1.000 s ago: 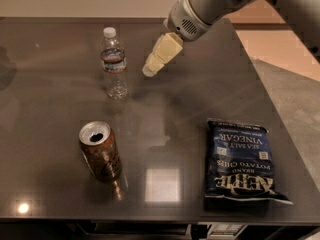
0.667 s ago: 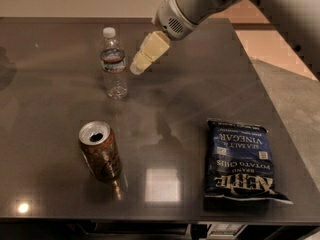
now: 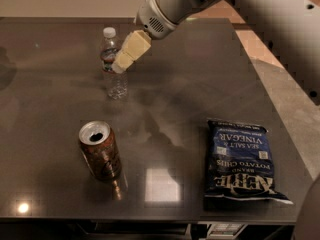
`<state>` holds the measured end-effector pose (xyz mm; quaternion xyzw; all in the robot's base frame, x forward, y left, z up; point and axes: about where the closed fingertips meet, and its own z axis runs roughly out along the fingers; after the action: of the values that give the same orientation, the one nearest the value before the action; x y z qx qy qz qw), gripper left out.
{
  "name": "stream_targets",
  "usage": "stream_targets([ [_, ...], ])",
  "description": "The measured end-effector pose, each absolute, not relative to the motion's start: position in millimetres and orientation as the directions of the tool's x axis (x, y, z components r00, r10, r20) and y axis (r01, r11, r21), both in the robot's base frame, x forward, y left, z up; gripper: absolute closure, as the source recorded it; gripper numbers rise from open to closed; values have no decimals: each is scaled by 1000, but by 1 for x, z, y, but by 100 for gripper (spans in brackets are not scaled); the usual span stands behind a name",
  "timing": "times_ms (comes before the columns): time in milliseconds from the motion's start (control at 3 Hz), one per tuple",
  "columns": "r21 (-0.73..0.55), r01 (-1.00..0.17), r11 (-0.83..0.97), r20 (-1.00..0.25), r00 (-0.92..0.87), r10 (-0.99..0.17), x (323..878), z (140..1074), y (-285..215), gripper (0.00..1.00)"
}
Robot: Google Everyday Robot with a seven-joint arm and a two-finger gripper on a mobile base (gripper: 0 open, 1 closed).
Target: Move water bottle near blue chip bag
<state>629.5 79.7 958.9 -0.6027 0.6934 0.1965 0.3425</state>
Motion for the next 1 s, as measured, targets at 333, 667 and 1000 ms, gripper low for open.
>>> stream_targets([
  [333,-128,-976,176,-713,-33,-700,628,957,95,0],
  [667,-121,-981,151,-712,-20,-702,625,956,106,12],
  [1000,-113,-985,126,-712,-8,-703,621,956,113,30],
])
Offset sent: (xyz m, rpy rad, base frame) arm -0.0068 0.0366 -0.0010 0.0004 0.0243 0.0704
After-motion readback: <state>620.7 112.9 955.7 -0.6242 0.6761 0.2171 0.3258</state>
